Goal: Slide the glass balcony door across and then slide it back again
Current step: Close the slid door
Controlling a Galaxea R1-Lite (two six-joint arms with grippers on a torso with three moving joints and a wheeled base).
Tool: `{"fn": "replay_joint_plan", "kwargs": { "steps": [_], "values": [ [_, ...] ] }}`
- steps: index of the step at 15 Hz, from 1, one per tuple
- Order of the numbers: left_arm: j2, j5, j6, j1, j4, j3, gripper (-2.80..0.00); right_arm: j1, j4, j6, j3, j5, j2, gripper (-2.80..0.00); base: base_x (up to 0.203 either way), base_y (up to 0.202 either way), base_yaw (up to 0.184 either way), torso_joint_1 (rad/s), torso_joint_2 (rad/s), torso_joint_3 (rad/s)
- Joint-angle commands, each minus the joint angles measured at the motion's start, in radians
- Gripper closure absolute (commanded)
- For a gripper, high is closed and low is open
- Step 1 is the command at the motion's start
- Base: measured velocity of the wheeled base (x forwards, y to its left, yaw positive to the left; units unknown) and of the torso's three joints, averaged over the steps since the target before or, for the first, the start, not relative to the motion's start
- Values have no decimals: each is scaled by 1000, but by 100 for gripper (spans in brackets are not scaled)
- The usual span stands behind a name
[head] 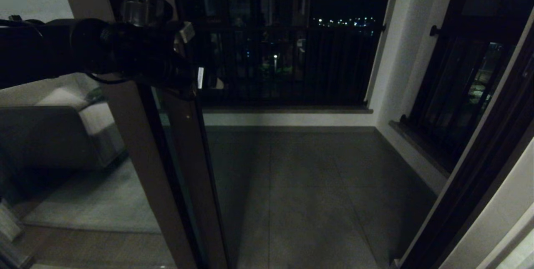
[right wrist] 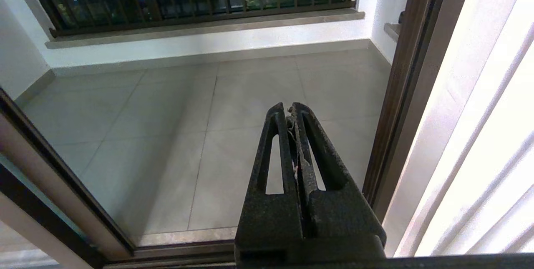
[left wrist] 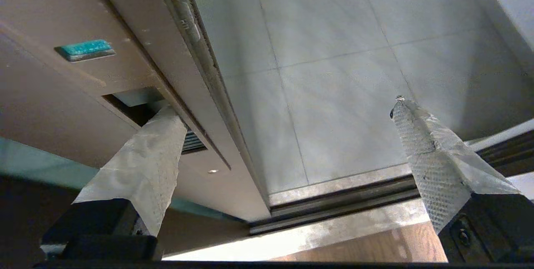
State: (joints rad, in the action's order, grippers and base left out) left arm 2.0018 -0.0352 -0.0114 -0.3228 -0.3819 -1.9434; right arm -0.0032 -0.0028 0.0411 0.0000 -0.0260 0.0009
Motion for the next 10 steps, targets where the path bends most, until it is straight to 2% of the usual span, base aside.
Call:
{"fn": "replay_joint_plan", "kwargs": {
  "steps": [1, 10],
  "values": [
    [7, -10, -1, -14, 3, 0, -280, 0, 0, 0, 0, 0, 1, 0, 0, 0, 0, 0, 0, 0],
    [26, -11, -1, -57, 33, -5, -280, 0, 0, 0, 0, 0, 1, 0, 0, 0, 0, 0, 0, 0]
  ]
}}
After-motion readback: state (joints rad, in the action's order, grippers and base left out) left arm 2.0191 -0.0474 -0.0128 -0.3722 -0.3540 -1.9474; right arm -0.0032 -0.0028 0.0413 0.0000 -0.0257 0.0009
